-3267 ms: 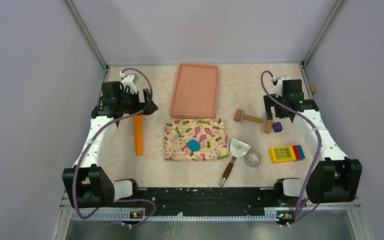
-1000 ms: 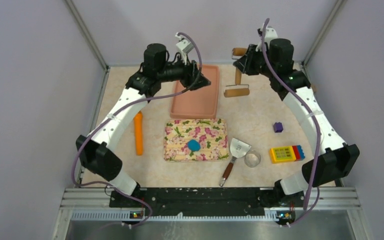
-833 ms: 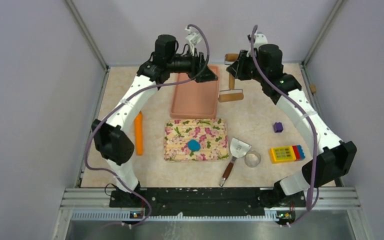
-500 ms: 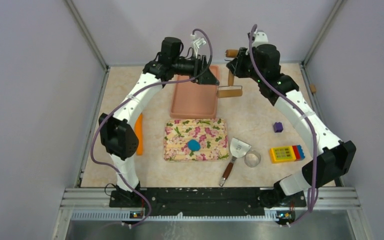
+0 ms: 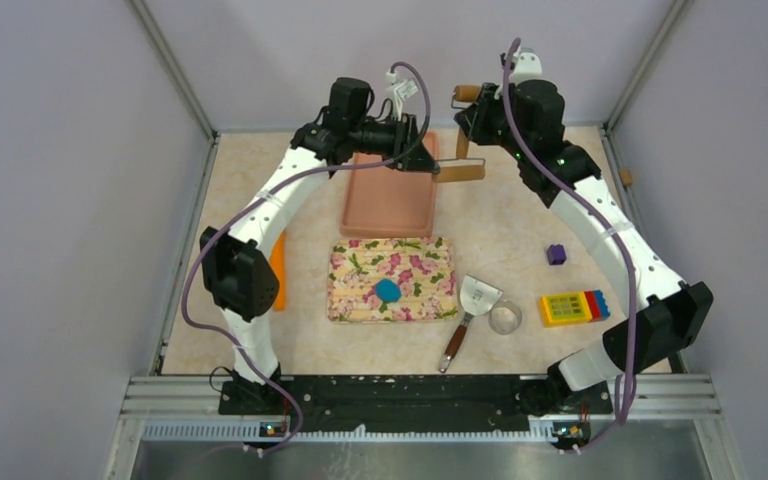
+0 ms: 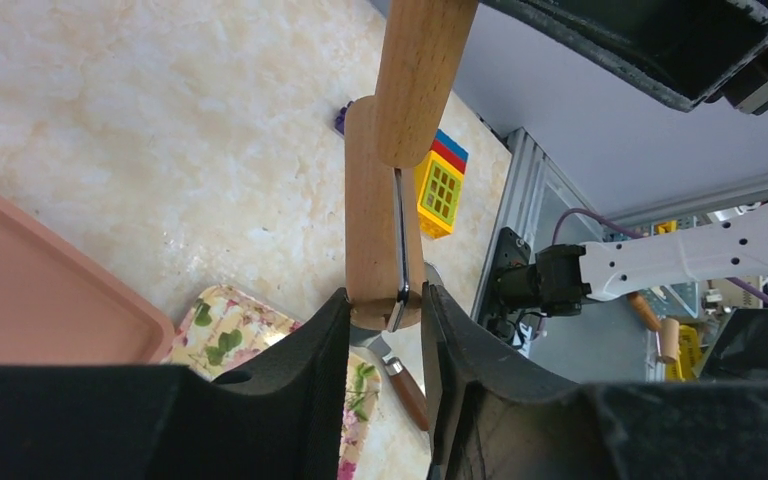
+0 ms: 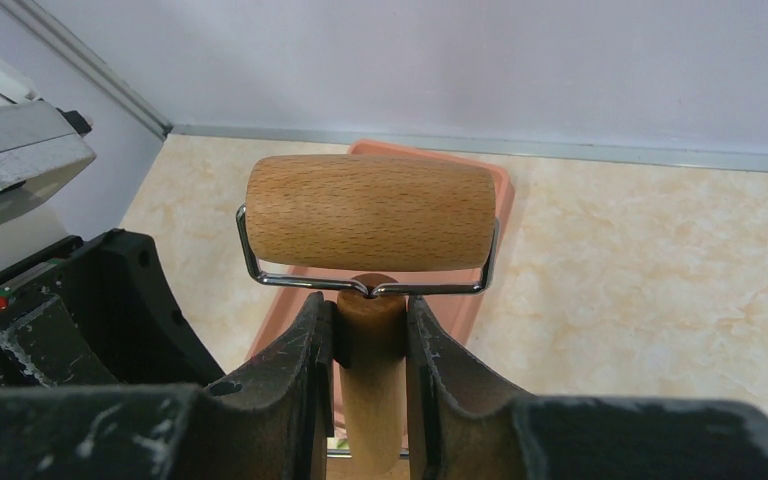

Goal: Roll out the dumpling wrappers from the dough

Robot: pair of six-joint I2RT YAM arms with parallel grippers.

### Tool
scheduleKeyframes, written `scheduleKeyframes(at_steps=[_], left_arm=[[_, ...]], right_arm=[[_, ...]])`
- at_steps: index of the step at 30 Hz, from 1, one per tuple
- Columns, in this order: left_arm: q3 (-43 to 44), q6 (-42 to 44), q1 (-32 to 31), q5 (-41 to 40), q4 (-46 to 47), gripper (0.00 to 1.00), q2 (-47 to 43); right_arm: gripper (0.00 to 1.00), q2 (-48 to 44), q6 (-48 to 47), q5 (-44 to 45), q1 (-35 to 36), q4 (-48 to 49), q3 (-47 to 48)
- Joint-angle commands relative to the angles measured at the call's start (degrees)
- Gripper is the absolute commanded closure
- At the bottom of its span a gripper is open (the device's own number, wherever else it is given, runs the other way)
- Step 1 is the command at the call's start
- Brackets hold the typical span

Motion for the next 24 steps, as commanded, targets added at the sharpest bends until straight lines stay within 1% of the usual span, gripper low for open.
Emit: scheduleKeyframes(at_steps=[1, 10, 16, 17, 19, 23, 24], left_arm=[[2.7, 1.8, -1.0, -3.1, 0.6, 0.65, 0.4], [5.2, 2.4, -2.5, -1.7, 1.3, 0.7, 2.9], [6.0, 2.4, -2.7, -1.6, 1.9, 0.84, 4.0], [6.1, 2.5, -2.7, -1.7, 1.9, 0.88, 4.2], [6.1, 3.2, -2.7, -1.8, 1.8, 1.0, 4.4], [5.5, 6.1, -2.1, -1.9, -0.6, 1.0, 4.2], [4.3, 7.0, -1.7, -1.0, -0.9, 1.0, 3.6]], right_arm=[[1.0, -0.2, 1.1, 0.0, 1.4, 4.4, 3.4], [1.0, -0.2, 1.2, 0.2, 1.4, 4.7, 2.9], [1.0, -0.2, 1.4, -0.1, 1.4, 4.8, 2.8], [1.0, -0.2, 1.4, -0.1, 1.5, 4.8, 2.6], [1.0, -0.3, 1.7, -0.3, 1.4, 4.6, 2.3], [1.0, -1.2, 1.5, -2.2, 1.2, 1.7, 0.8], [0.93, -1.5, 0.2, -4.4, 0.6, -0.1, 0.5]])
